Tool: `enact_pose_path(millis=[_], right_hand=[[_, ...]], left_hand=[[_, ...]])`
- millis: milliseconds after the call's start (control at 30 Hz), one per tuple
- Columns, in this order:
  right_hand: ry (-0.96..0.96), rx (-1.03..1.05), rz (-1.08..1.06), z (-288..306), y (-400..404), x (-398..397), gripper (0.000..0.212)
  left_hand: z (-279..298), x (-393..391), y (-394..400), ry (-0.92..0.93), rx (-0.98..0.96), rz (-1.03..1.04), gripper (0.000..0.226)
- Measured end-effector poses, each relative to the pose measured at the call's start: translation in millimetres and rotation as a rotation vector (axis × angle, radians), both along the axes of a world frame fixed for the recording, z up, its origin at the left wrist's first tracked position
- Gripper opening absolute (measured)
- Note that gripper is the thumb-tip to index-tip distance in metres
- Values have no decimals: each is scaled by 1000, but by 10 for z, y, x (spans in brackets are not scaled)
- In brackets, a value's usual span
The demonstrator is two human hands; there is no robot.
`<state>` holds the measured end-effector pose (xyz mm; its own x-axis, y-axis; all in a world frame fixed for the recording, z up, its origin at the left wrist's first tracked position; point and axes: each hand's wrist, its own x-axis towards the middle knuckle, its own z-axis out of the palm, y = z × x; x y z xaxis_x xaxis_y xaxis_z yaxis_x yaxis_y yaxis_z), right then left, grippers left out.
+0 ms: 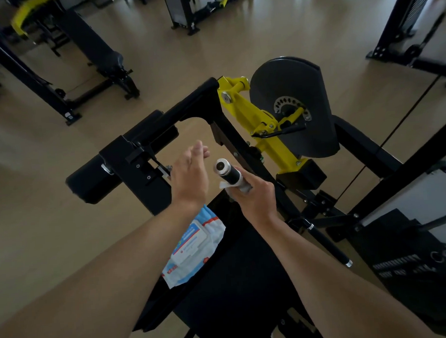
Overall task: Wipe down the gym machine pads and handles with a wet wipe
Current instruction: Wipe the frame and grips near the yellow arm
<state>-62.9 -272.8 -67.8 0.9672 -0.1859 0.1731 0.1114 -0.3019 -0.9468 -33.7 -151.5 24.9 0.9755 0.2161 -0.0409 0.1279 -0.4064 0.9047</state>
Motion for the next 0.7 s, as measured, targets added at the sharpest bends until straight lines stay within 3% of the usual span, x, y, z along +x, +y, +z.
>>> enact_pose_path(millis=[167,367,567,700], right_hand=[[-195,54,-50,247,147,-64,53],[-12,-65,-89,-89,-39,-157,51],[-258,3,-108,139,44,-111,40],[-6,-42,-40,-88,-68,-90,47]], left_hand=[[183,-218,-198,-24,-70,-12,30],[117,-507,-145,3,48,-47,40],[173,-570,-66,22,249,-165,50],[243,-569,-71,51,259,-198,47]])
